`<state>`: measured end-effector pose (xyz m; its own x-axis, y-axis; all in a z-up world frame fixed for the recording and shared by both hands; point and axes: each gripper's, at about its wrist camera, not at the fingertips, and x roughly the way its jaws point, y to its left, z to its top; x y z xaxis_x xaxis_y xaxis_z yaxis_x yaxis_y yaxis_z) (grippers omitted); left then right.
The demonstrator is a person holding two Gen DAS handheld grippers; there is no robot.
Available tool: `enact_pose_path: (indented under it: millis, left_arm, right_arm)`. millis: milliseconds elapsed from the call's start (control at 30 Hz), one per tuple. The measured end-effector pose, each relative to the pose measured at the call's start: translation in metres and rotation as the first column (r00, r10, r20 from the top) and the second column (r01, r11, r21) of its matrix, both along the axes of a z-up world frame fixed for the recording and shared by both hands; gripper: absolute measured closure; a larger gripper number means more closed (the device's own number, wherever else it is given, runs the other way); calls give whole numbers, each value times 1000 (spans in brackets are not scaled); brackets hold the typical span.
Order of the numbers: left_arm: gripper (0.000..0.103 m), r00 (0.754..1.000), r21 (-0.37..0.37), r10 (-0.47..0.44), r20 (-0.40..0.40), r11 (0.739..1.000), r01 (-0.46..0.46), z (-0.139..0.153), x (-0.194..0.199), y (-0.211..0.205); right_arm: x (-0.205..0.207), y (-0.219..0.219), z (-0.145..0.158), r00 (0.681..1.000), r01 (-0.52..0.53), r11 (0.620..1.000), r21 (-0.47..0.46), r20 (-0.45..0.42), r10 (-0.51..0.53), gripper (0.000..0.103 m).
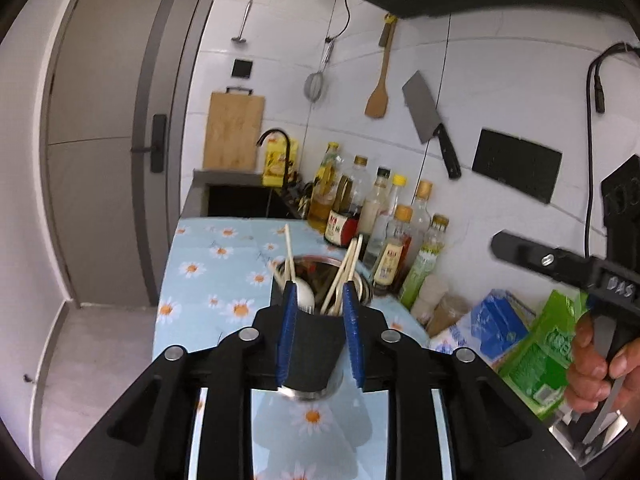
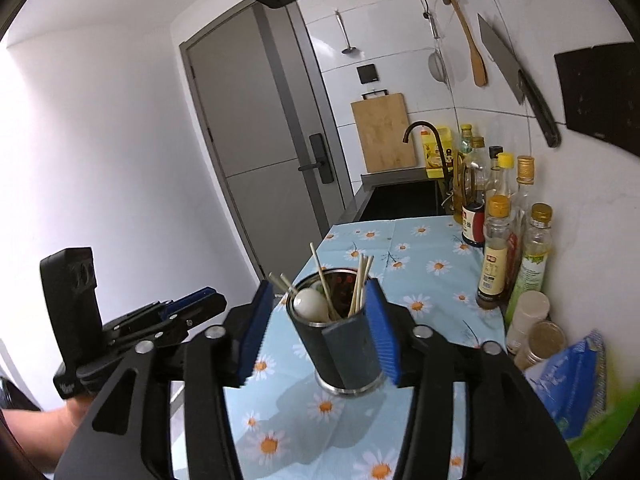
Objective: Organize utensils
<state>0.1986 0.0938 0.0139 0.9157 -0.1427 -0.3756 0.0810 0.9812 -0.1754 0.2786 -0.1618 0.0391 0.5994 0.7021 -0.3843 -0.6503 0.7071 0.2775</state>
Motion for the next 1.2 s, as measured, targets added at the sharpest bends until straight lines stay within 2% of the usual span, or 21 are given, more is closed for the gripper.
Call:
enact_pose_path:
  millis: [67, 100, 167, 200, 233, 400, 433, 600, 867, 1200]
  left_arm:
    - [62, 999, 12, 8, -31, 1000, -7, -2, -13, -7]
    - [60, 999, 16, 5, -40, 1000, -4, -3, -17, -10]
    - [52, 998, 39, -2, -61, 999, 4, -5, -28, -21]
    - [49, 998, 50, 0, -68, 999, 3, -5, -33, -25]
    - [42, 997, 50, -6, -77, 999, 10, -6, -39, -31]
    - [16, 995, 41, 13, -97, 999, -9, -7, -63, -43]
    - [8, 995, 35, 26, -100, 999, -22, -7, -69, -45]
    - [7, 991, 20, 59, -120, 998, -57, -12, -90, -52]
    - [7, 980, 37, 111, -168, 994, -106, -26, -114, -66]
    - [7, 974, 31, 112, -198, 994, -108, -34, -133, -84]
  right_arm:
    - [-12, -11, 2, 1000, -4, 1000, 1, 13, 4, 38]
    - [-16, -15, 3, 1000, -7, 1000, 1, 13, 7, 34]
    - [-26, -26, 2, 1000, -9, 1000, -5, 17, 9, 16]
    - [-30, -29, 1, 1000, -8, 1000, -9, 19, 9, 11]
    - [-36, -34, 0, 1000, -11, 1000, -14, 22, 11, 5]
    - [-52, -53, -8, 1000, -11, 999, -34, 17, 12, 5]
    - [-54, -57, -11, 1000, -14, 999, -31, 5, 14, 5]
    - [-70, -68, -25, 999, -7, 997, -72, -38, 4, 5]
    - [-98, -72, -40, 998, -42, 989, -144, -45, 36, 5]
    - [-123, -78, -53, 997, -46, 986, -161, -67, 36, 5]
